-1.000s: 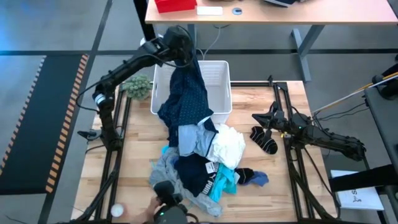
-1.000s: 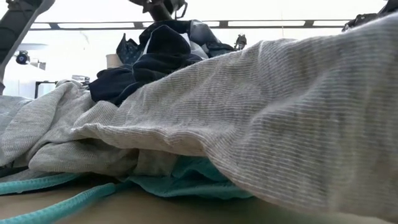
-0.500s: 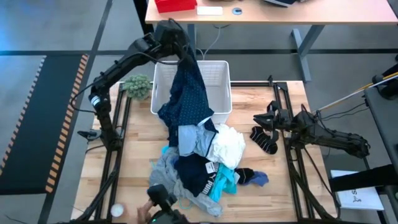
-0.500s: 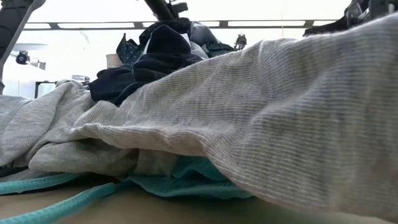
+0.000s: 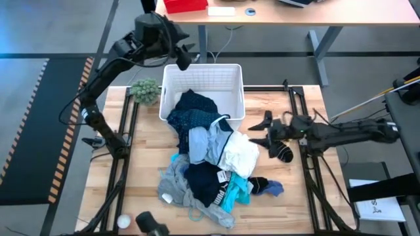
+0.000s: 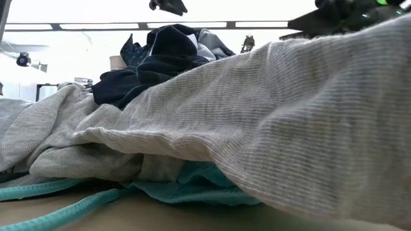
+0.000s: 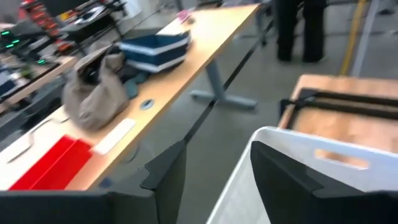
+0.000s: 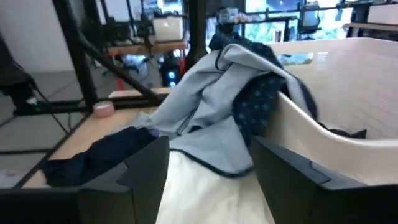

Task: Sort clothes
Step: Put the blue shirt into the white bin

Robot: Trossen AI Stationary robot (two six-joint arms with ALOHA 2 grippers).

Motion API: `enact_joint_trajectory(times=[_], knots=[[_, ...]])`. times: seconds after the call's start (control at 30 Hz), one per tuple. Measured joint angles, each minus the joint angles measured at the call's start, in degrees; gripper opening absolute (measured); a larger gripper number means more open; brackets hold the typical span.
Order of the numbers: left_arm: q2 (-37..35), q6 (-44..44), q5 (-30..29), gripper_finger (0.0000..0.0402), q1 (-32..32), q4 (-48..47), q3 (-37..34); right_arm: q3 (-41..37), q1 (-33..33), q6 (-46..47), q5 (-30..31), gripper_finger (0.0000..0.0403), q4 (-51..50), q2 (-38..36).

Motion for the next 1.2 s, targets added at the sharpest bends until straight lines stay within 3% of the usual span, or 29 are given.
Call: enact_joint_trajectory(times=[0.23, 0.37, 0.67, 0.87, 0.97, 1.2], knots=[[-3.31, -1.35, 6.16, 0.0129, -0.06, -0.18, -0.96, 11.36, 7.35, -9.45, 11.57, 0.0231, -0.41, 18.53], [-6.50, -1.58, 7.32, 0.0116, -0.09, 2.73, -5.84, 18.34, 10.07, -12.19, 14.76, 0.0241, -0.48, 26.37], [-19.41, -4.98, 9.91, 0.0105, -0.04, 24.04, -31.44, 30.65, 15.75, -29.77, 30.28, 0.0268, -0.70, 40.70], [-28.36, -10.54, 13.17, 0.0112, -0.73, 36.14, -47.59, 39.62, 16.97, -35.01, 33.33, 0.0280, -7.43, 49.61], [-32.72, -12.22, 13.32, 0.0116, -1.50, 40.96, -54.16, 43.49, 16.86, -35.06, 35.40, 0.0284, -10.88, 54.05], [-41.13, -15.36, 13.32, 0.0111, -1.73, 47.98, -64.32, 50.40, 16.77, -39.21, 47.98, 0.0261, -12.60, 62.80]])
